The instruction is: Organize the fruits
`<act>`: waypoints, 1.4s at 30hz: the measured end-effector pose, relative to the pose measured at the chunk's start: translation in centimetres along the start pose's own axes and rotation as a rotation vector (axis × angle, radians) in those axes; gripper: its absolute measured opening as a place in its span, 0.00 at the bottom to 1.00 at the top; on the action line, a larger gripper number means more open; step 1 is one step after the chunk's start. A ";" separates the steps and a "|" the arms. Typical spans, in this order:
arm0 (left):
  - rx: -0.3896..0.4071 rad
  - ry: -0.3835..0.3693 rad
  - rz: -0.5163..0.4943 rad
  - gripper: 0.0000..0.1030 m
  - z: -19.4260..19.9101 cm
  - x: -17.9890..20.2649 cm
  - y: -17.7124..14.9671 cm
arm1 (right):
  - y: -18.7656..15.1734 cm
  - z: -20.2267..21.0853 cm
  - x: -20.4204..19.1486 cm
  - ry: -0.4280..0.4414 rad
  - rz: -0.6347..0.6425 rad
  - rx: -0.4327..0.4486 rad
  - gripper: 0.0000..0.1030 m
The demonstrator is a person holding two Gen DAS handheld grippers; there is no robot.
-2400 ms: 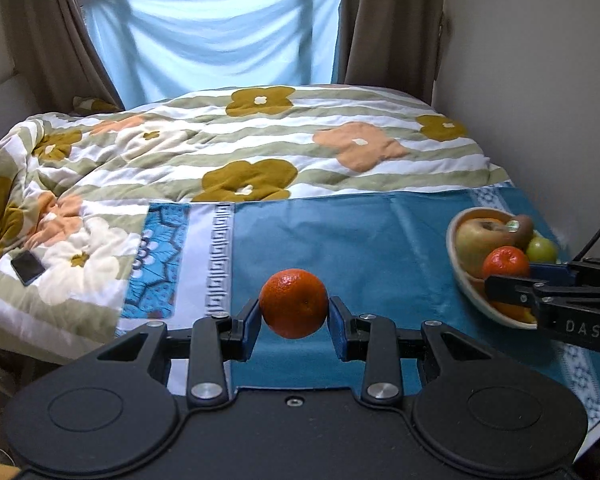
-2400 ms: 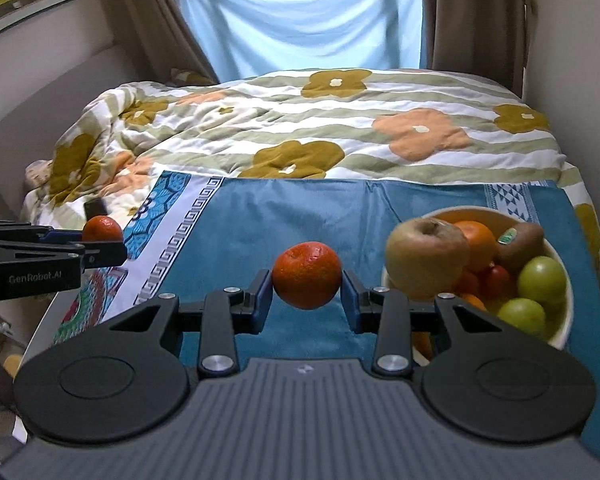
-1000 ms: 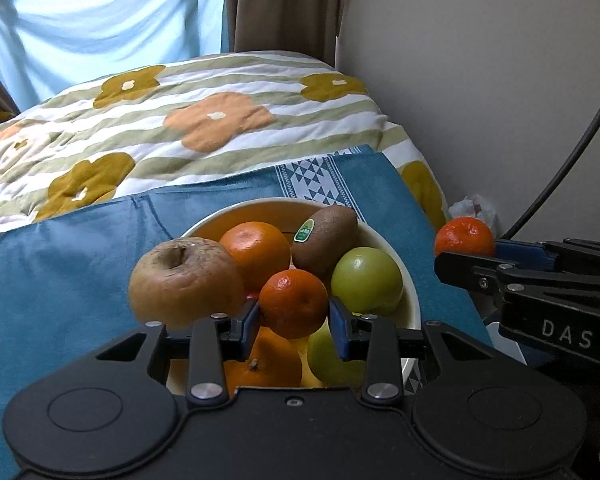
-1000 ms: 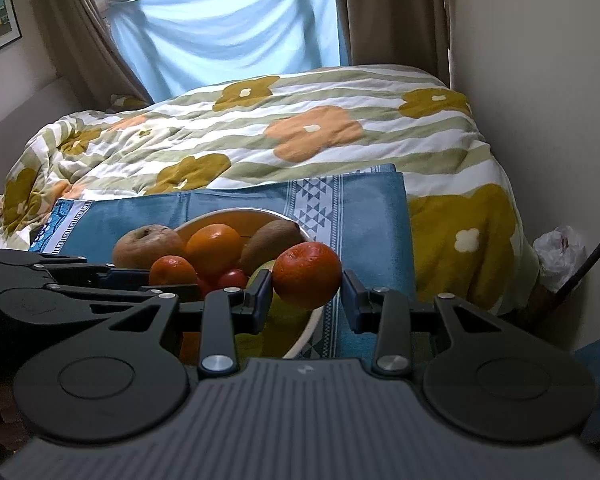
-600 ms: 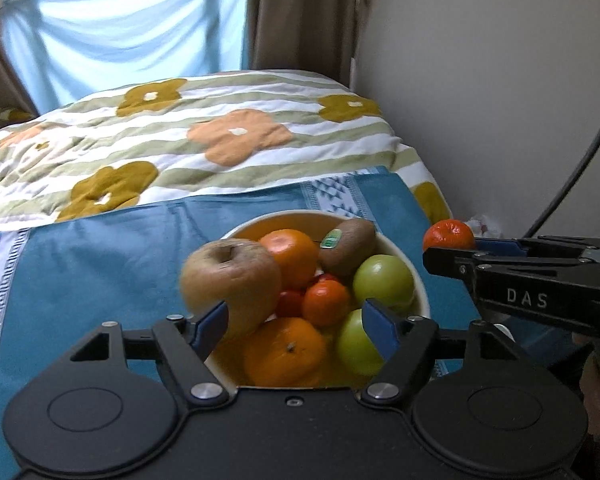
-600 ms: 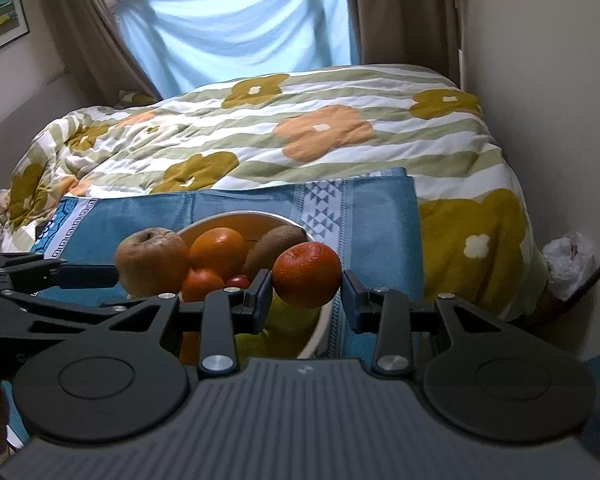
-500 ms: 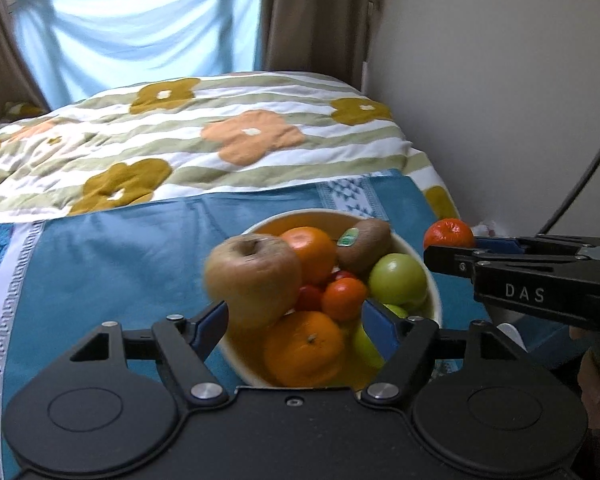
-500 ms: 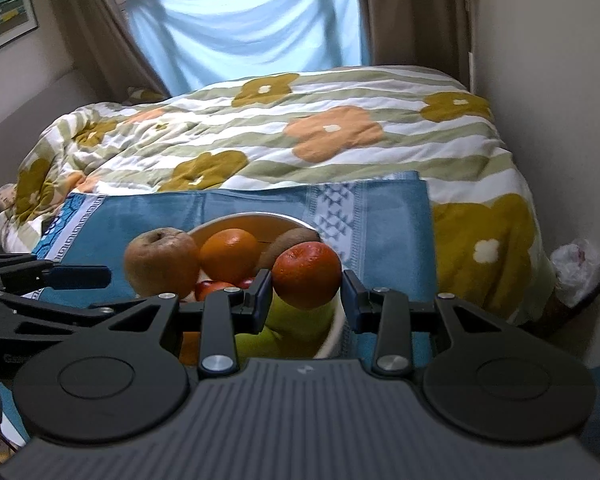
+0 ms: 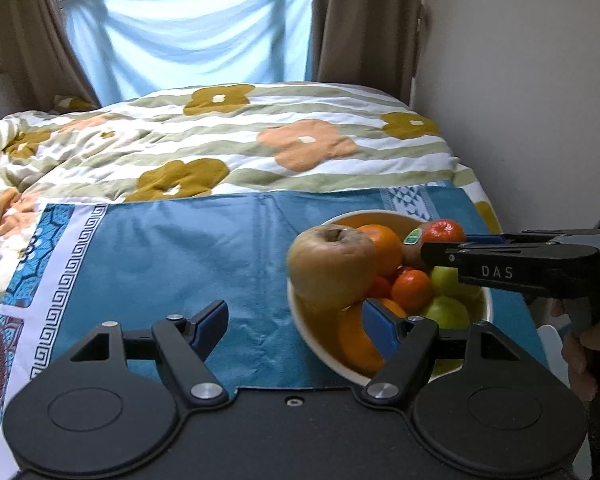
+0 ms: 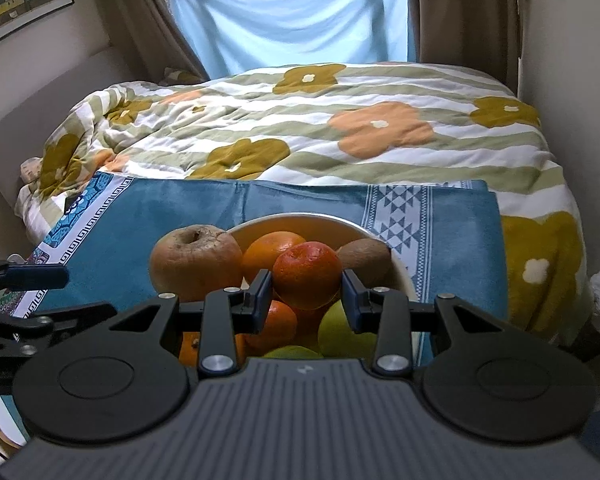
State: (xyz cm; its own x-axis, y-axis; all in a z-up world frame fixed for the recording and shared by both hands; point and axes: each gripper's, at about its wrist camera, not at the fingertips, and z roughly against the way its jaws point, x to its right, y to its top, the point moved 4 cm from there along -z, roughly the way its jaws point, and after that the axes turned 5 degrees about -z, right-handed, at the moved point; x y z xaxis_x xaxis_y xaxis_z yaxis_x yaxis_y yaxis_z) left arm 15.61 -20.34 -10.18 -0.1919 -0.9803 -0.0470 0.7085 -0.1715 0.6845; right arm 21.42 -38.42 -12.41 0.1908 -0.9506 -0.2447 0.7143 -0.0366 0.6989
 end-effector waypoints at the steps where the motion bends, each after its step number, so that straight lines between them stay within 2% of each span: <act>1: -0.003 0.003 0.003 0.76 0.1 -0.1 -0.1 | 0.0 -0.2 0.0 0.002 0.000 -0.001 0.50; 5: -0.010 0.019 0.008 0.76 0.6 -0.4 -0.5 | 0.1 -0.4 -0.1 0.012 0.007 0.001 0.52; 9: 0.001 0.037 0.023 0.77 1.7 -1.1 -0.7 | 0.1 0.5 -0.3 -0.006 0.002 0.038 0.89; 10: 0.004 0.041 0.026 0.77 1.9 -1.2 -0.7 | 0.1 0.7 -0.3 -0.010 -0.002 0.041 0.90; 18: 0.058 0.026 0.019 0.78 5.5 -2.9 -1.1 | -0.4 4.0 -1.6 -0.054 -0.034 0.062 0.90; 29: 0.197 0.017 0.009 0.78 14.1 -7.8 -0.7 | -0.7 13.3 -8.5 -0.151 -0.056 0.131 0.90; 32: 0.215 0.023 0.008 0.78 16.0 -9.2 -1.1 | -1.2 15.6 -10.7 -0.171 -0.067 0.140 0.90; 34: 0.219 0.028 0.004 0.78 17.0 -10.1 -1.6 | -1.8 17.0 -12.1 -0.185 -0.071 0.140 0.94; 39: 0.204 0.043 -0.011 0.78 18.4 -11.6 -3.5 | -3.7 19.2 -15.0 -0.204 -0.091 0.130 0.97; 40: 0.202 0.044 -0.015 0.79 18.5 -11.9 -3.8 | -4.2 19.5 -15.5 -0.206 -0.095 0.126 0.97; 42: 0.197 0.050 -0.021 0.89 18.9 -12.3 -4.5 | -5.0 19.9 -16.3 -0.216 -0.101 0.116 0.97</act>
State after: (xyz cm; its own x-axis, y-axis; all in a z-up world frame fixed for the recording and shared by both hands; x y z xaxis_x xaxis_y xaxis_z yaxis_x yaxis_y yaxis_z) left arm 1.92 -5.66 1.03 -0.1678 -0.9812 -0.0954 0.5570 -0.1742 0.8120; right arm 1.35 -28.82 1.43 -0.0346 -0.9837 -0.1764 0.6379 -0.1576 0.7539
